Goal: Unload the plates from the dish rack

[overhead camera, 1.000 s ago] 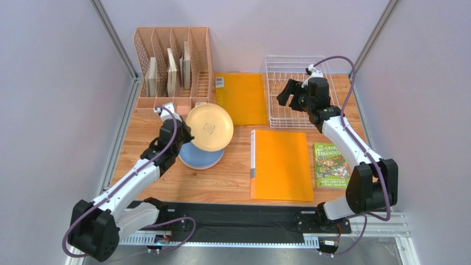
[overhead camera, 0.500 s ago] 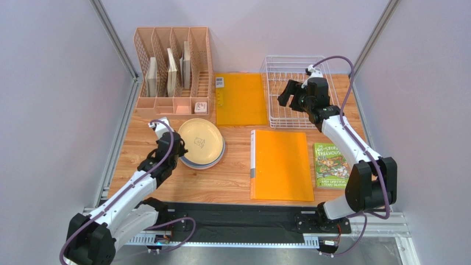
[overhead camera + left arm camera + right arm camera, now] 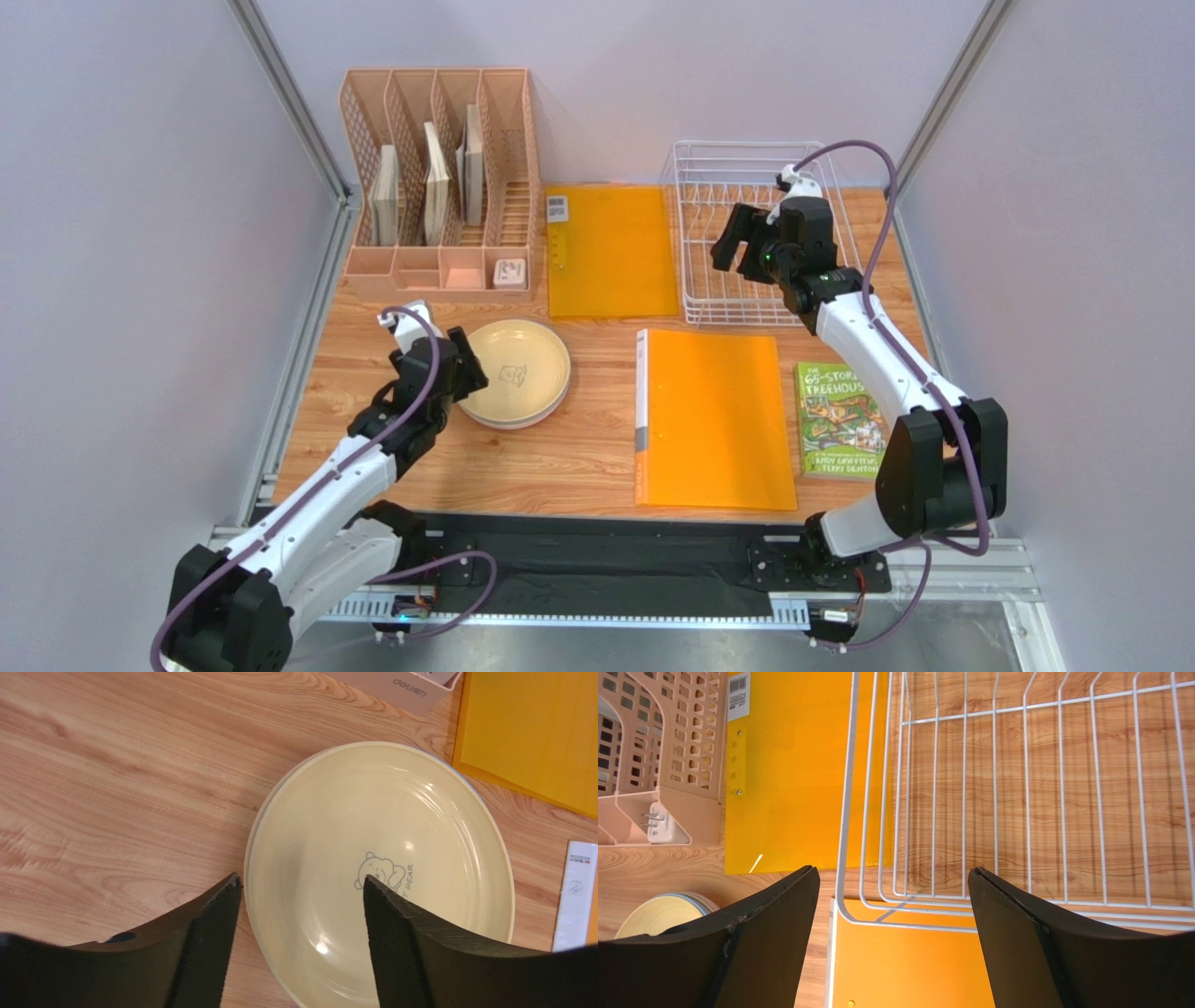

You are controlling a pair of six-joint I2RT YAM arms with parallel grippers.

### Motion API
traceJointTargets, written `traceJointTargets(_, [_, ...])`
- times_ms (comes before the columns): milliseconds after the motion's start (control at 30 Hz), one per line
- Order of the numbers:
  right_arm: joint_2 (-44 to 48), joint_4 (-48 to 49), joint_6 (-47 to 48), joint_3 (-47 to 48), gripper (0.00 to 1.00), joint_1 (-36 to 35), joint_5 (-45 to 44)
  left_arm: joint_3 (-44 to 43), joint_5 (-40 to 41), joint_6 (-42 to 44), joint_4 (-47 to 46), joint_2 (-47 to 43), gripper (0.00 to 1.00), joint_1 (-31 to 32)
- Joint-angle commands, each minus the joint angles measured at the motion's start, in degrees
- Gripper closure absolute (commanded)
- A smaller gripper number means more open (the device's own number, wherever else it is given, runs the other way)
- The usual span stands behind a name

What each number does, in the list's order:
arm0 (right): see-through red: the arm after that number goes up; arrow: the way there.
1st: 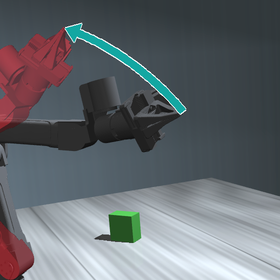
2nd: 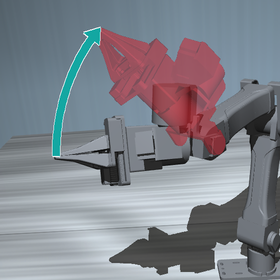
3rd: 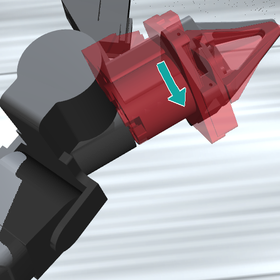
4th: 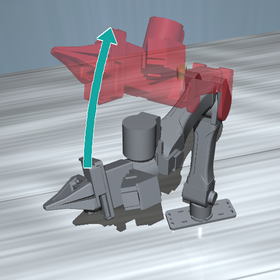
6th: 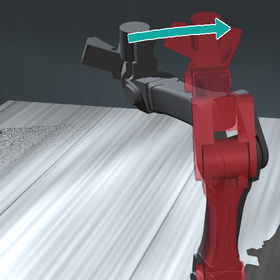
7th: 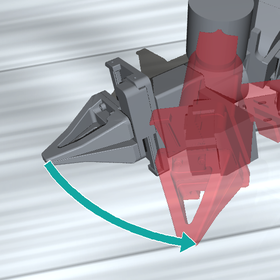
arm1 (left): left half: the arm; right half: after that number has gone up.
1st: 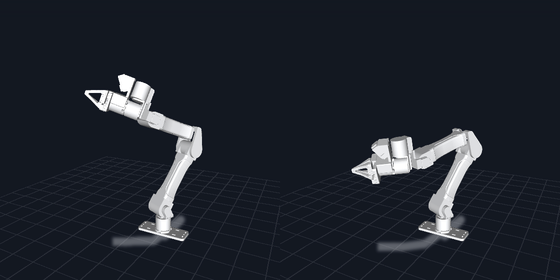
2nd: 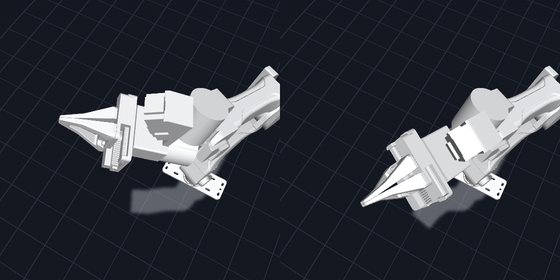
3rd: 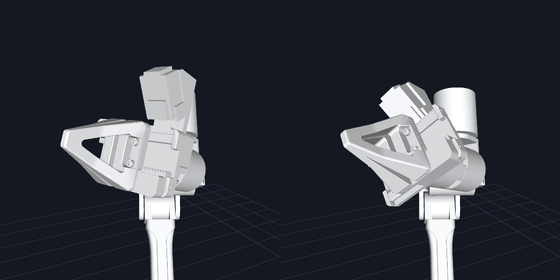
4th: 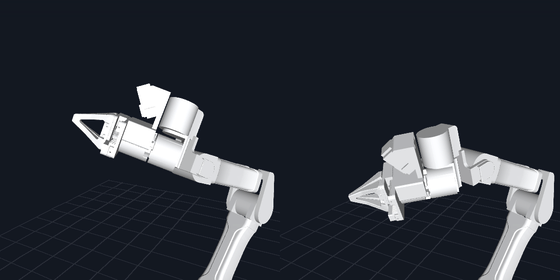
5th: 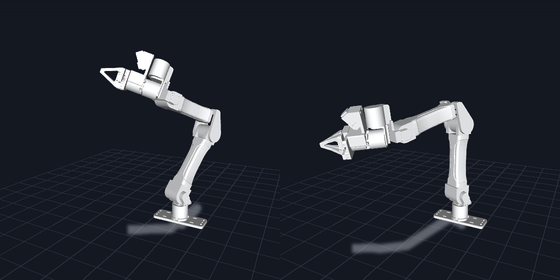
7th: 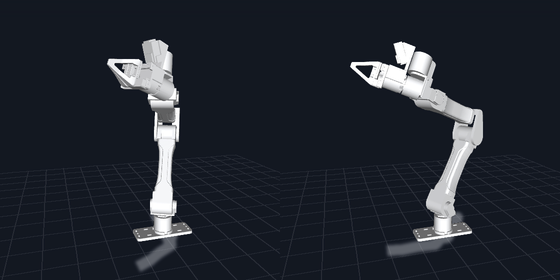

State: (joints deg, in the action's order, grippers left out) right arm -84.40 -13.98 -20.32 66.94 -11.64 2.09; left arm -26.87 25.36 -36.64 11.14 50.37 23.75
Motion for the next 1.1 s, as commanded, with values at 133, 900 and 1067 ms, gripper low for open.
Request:
traceJointTargets(133, [2.13, 0.18, 4.31, 1.18, 0.16, 0.21, -5.78, -6.26, -1.28, 5.61, -0.06, -3.26, 0.06, -0.02])
traceJointTargets(900, [22.08, 19.60, 10.82, -20.35, 0.13, -1.28, -14.74, -16.20, -16.13, 23.90, -8.76, -6.86, 0.04, -0.02])
traceJointTargets(1067, [23.23, 19.34, 11.00, -20.35, 0.13, -1.37, -14.04, -14.79, -15.70, 23.99, -7.89, -9.14, 0.05, -0.02])
